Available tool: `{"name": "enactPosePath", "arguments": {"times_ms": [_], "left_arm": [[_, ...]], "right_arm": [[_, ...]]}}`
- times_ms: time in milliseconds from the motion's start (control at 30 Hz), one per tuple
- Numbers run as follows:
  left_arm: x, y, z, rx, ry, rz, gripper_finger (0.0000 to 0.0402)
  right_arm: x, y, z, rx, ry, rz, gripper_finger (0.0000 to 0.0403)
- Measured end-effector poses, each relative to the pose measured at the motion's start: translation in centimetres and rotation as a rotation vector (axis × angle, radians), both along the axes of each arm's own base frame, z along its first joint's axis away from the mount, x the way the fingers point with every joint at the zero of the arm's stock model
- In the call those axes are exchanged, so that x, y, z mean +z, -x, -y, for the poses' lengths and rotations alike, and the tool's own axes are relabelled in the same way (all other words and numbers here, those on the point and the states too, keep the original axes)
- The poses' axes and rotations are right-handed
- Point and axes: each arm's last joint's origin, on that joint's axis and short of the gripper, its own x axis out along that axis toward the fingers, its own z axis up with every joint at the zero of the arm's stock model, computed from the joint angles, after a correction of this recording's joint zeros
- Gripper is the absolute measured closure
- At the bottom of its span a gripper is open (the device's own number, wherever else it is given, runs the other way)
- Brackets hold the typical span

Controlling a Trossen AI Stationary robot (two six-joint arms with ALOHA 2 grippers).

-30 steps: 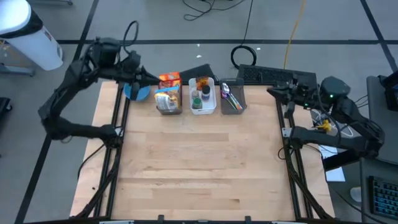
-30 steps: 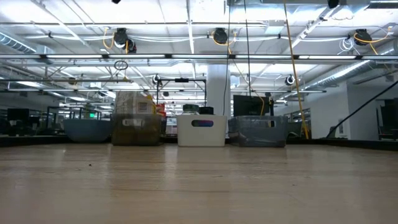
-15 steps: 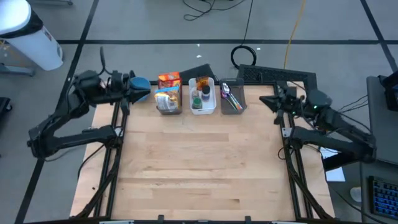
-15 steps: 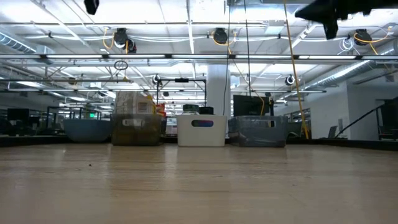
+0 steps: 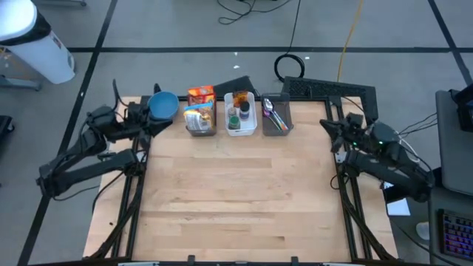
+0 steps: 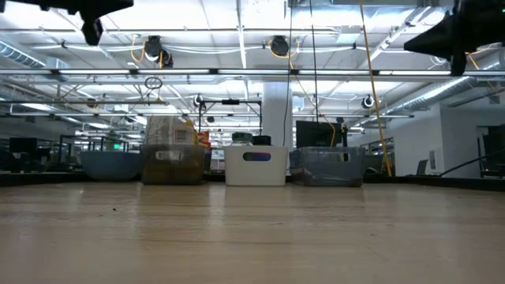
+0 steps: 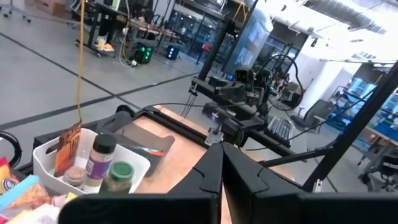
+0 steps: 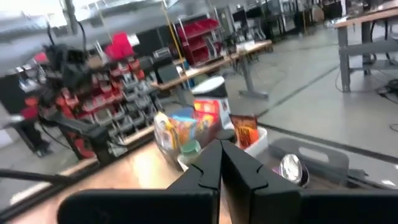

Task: Pick & Place Food Item
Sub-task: Return to Home Position

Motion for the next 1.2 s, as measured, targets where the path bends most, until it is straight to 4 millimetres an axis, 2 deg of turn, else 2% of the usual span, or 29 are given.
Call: {"name": "enactPosePath", "arguments": {"times_ms": [100,233,567,767,867,933,1067,1200], "left_arm": [[-1.3,0.7,0.4,0.011,-0.001,0.003,0.0390],[-3.1,1.5,0.8,0.019,-0.009,0.019,0.0397],[-7.3,2.5,1.5,0.011,-0.032,0.064,0.0393],[-9.7,1.6,1.0,0.007,-0.083,-0.006,0.0397],[-11.9,0.9,0.6,0.023,-0.056,-0.059,0.0390],[-12.6,0.5,0.4,0.032,-0.066,-0.039,0.0388],[-14.6,-0.1,0.0,0.043,-0.081,-0.011,0.0397],[-15.0,-0.3,-0.3,0.079,-0.112,0.019,0.0387]], "right_arm": [[-0.3,0.4,-0.2,-0.001,-0.026,-0.012,0.0403],[-1.2,-0.3,0.1,0.004,-0.053,-0.046,0.0403],[-6.4,-3.1,1.5,0.007,-0.005,0.058,0.0403],[-7.7,-3.5,1.7,0.001,0.050,0.022,0.0403],[-8.0,-3.5,1.8,-0.021,0.069,-0.022,0.0403],[-8.4,-3.5,1.9,-0.050,0.064,-0.054,0.0403],[-9.0,-3.7,2.0,-0.048,0.076,-0.009,0.0403],[-8.8,-3.7,2.1,-0.083,0.094,0.023,0.0403]]}}
